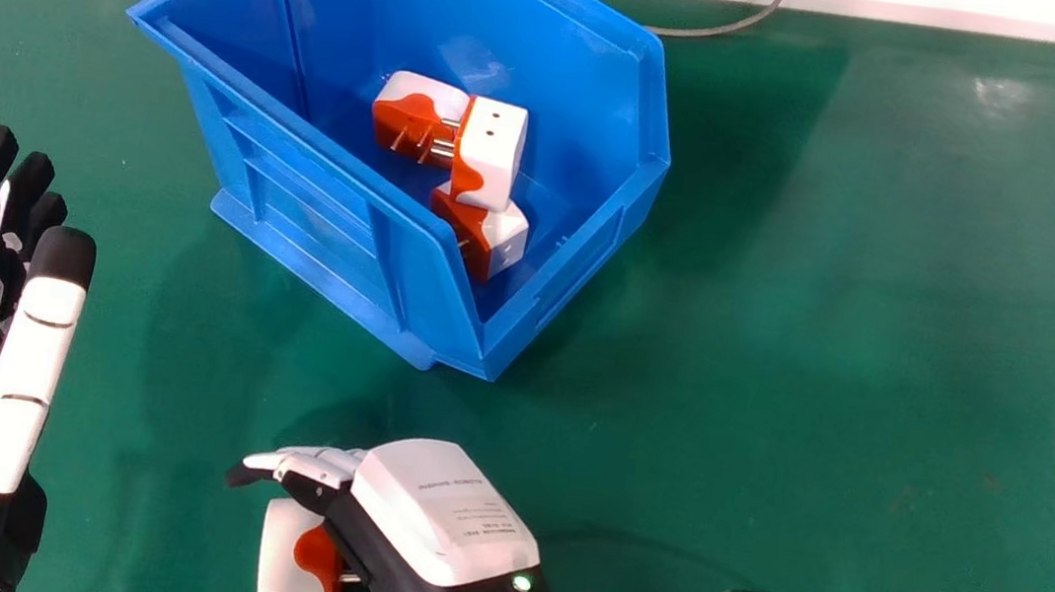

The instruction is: Pick all objects and put in blue box

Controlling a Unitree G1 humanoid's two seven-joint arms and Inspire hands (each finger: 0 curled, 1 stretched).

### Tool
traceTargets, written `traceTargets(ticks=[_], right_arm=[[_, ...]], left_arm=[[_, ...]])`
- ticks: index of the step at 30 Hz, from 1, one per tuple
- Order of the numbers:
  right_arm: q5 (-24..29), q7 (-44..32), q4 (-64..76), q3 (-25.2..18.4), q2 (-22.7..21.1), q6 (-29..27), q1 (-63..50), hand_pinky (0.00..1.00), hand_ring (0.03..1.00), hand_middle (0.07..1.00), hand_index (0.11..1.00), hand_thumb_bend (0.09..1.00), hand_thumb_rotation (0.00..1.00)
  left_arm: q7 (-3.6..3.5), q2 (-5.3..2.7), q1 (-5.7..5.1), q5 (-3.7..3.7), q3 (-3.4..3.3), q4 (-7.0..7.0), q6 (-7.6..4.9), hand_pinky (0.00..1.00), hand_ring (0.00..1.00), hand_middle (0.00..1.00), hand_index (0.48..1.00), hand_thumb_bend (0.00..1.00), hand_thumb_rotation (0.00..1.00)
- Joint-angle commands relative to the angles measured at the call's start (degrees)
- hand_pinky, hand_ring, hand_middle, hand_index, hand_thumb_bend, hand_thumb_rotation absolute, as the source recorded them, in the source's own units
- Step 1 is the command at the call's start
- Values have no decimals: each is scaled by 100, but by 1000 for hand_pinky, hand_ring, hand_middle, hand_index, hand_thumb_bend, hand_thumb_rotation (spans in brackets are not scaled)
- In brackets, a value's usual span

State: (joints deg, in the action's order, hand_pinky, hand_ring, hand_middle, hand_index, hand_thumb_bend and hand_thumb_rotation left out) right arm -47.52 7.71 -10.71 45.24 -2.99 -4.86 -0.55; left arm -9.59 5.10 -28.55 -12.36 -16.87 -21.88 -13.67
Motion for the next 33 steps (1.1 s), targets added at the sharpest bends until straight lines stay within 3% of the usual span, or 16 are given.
traceTargets(ticks=[1,5,8,16,18,22,27,33], right_arm=[[131,77,-69,22,117,-179,47,622,756,797,770,716,284],[139,102,-83,-19,131,-197,53,573,710,758,739,689,198],[145,128,-114,-43,151,-204,61,546,685,741,726,674,163],[114,625,-555,-78,186,-544,259,495,634,704,691,624,61],[147,668,-612,-94,204,-589,280,457,582,656,618,575,81],[157,773,-643,-120,199,-690,301,404,506,583,551,543,56],[140,832,-612,-162,213,-671,306,360,444,532,518,530,28],[125,871,-608,-219,266,-602,329,335,420,521,511,517,11]], left_arm=[[-3,22,-44,-13,-49,-109,-141,994,992,996,1000,670,792],[53,-15,-73,0,-42,-209,-41,998,995,998,1000,668,794],[44,1,-80,-29,-48,-217,-28,998,993,996,1000,668,786],[-72,52,-73,-80,-99,-173,-131,999,996,999,1000,654,792],[-90,56,-74,-80,-109,-164,-147,999,996,999,1000,641,798],[-57,23,-76,-98,-114,-193,-90,997,996,1000,1000,632,803],[-82,40,-64,-118,-119,-157,-132,994,995,999,1000,630,796],[-23,47,-53,-53,-104,-195,-82,990,994,998,1000,634,790]])
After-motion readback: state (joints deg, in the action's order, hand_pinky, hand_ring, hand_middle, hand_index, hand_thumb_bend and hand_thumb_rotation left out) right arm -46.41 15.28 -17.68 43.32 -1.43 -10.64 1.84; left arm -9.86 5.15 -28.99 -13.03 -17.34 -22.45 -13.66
